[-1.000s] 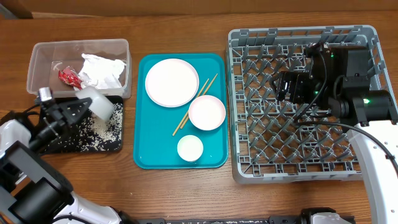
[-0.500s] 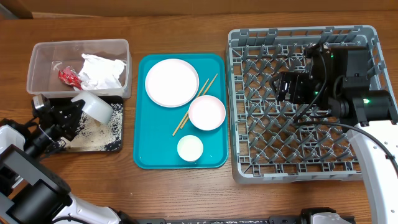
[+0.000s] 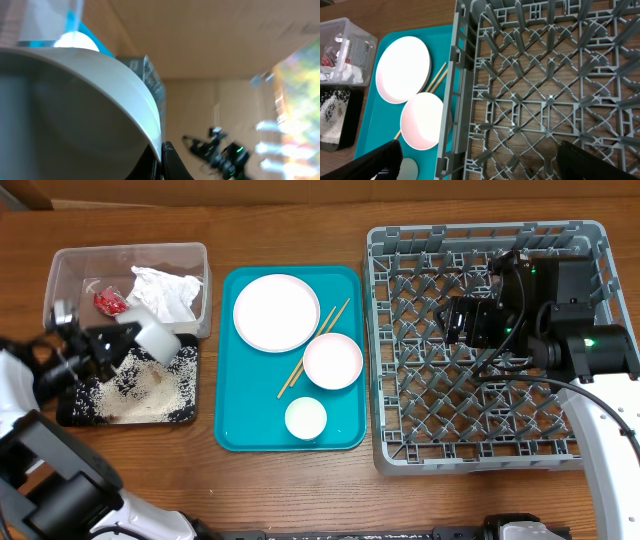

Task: Sort waste into correct bins and load items into the dishwasher
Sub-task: 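Move the bowl over the black tray and tip the rice out, then return the emptied bowl to the teal tray and release it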

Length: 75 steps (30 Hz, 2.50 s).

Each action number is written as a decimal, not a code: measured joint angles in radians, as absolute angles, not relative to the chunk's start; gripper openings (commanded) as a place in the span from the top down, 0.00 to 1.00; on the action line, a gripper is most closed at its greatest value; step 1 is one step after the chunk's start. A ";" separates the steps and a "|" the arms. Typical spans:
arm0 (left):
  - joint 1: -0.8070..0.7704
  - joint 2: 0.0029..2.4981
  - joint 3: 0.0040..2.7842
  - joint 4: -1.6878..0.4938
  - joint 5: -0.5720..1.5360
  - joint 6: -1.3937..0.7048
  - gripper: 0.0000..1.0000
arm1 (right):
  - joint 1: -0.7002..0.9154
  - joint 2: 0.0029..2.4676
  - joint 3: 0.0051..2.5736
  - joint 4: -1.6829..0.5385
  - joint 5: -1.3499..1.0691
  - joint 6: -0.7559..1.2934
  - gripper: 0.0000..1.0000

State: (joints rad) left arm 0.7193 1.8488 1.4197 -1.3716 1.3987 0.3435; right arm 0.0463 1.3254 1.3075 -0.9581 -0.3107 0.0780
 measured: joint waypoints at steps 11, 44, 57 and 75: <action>0.105 1.763 1.682 -1.291 0.772 0.210 0.96 | 0.046 1.325 1.308 -0.958 -0.311 0.078 0.00; -0.415 2.095 1.820 -1.489 -0.035 -0.168 0.38 | 0.046 1.325 1.308 -0.958 -0.310 0.079 0.00; -0.415 2.094 2.040 -1.687 0.161 -0.044 0.48 | 0.046 1.325 1.308 -0.958 -0.310 0.078 0.00; -0.425 1.706 1.454 -1.374 0.183 -0.168 0.50 | 0.046 1.325 1.308 -0.951 -0.310 0.078 0.00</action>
